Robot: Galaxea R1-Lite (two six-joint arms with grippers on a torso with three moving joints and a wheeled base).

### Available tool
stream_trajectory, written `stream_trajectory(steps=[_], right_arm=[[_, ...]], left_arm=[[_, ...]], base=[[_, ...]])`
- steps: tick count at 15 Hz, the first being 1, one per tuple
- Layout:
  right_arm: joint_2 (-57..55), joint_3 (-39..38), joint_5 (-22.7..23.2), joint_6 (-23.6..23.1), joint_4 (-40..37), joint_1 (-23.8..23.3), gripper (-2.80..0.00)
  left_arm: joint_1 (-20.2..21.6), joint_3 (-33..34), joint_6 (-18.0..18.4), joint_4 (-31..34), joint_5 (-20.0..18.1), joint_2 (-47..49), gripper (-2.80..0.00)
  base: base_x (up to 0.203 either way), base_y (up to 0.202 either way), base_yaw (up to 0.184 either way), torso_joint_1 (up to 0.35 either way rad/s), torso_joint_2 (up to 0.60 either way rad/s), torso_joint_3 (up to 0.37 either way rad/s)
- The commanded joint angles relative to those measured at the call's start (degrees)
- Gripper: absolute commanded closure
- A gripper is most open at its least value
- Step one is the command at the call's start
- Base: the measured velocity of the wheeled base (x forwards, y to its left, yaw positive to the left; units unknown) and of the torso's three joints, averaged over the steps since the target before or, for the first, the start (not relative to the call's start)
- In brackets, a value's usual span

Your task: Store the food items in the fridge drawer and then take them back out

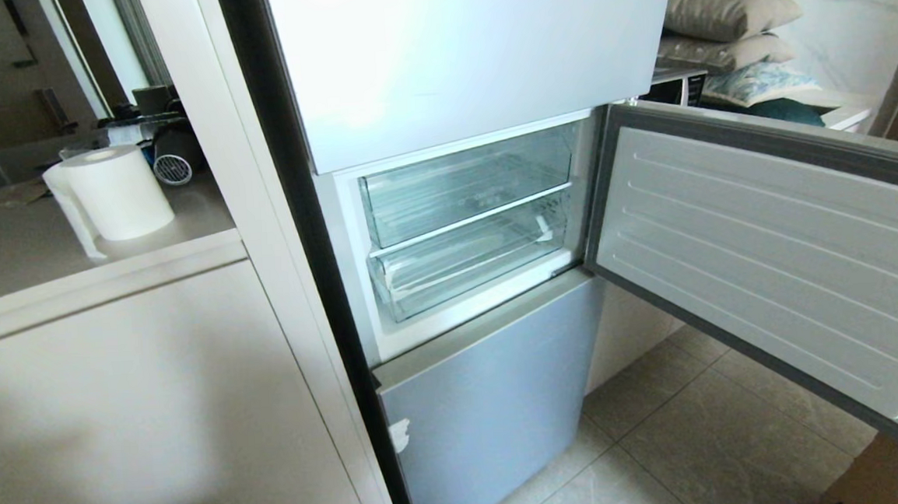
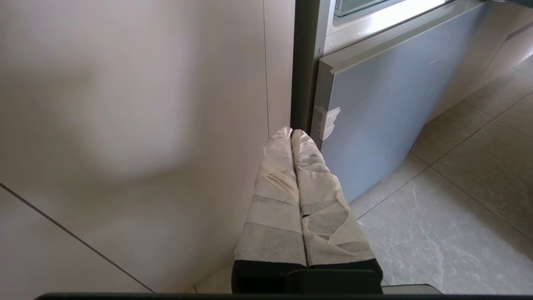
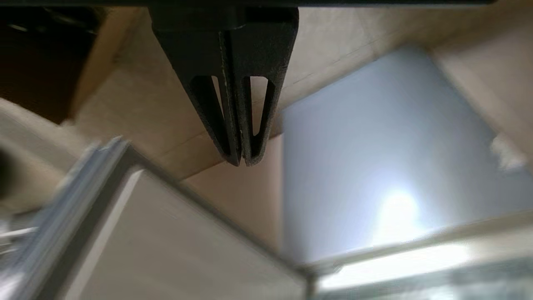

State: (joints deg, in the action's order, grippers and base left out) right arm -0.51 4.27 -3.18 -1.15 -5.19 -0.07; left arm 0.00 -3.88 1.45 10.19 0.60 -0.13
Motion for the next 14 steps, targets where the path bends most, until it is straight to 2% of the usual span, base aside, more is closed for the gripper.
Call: stream_trajectory(steps=[1, 3, 4, 5, 7, 9, 10, 12, 14], right_arm=[[-5.9, 6.4, -4.7, 2.1, 0.1, -0.4, 0.0], [-16.0, 17.4, -7.3, 9.3, 0.1, -4.9, 0.0], [-22.2, 22.5, -7.4, 14.6, 0.9, -10.0, 0.0], [-26.7, 26.1, -6.0, 19.0, 2.5, -17.3, 0.0], [-33.2, 29.8, 0.0, 25.6, 7.0, -32.9, 0.0], [-42.6, 31.7, 8.7, 33.5, 14.8, -48.7, 0.0], [-47.6, 32.2, 11.8, 36.5, 18.7, -53.7, 0.0], [-57.0, 32.7, 16.3, 40.6, 27.4, -60.0, 0.0], [-64.0, 32.2, 18.3, 42.5, 36.0, -64.1, 0.0]], left_arm=[[0.0, 0.0, 0.0, 0.1, 0.0, 0.1, 0.0], [0.0, 0.0, 0.0, 0.1, 0.0, 0.1, 0.0], [0.0, 0.0, 0.0, 0.1, 0.0, 0.1, 0.0], [0.0, 0.0, 0.0, 0.1, 0.0, 0.1, 0.0], [0.0, 0.0, 0.0, 0.1, 0.0, 0.1, 0.0], [0.0, 0.0, 0.0, 0.1, 0.0, 0.1, 0.0], [0.0, 0.0, 0.0, 0.1, 0.0, 0.1, 0.0], [0.0, 0.0, 0.0, 0.1, 0.0, 0.1, 0.0], [0.0, 0.0, 0.0, 0.1, 0.0, 0.1, 0.0]], base=[[0.0, 0.0, 0.0, 0.0, 0.0, 0.0], [0.0, 0.0, 0.0, 0.0, 0.0, 0.0], [0.0, 0.0, 0.0, 0.0, 0.0, 0.0], [0.0, 0.0, 0.0, 0.0, 0.0, 0.0], [0.0, 0.0, 0.0, 0.0, 0.0, 0.0], [0.0, 0.0, 0.0, 0.0, 0.0, 0.0], [0.0, 0.0, 0.0, 0.0, 0.0, 0.0], [0.0, 0.0, 0.0, 0.0, 0.0, 0.0], [0.0, 0.0, 0.0, 0.0, 0.0, 0.0]])
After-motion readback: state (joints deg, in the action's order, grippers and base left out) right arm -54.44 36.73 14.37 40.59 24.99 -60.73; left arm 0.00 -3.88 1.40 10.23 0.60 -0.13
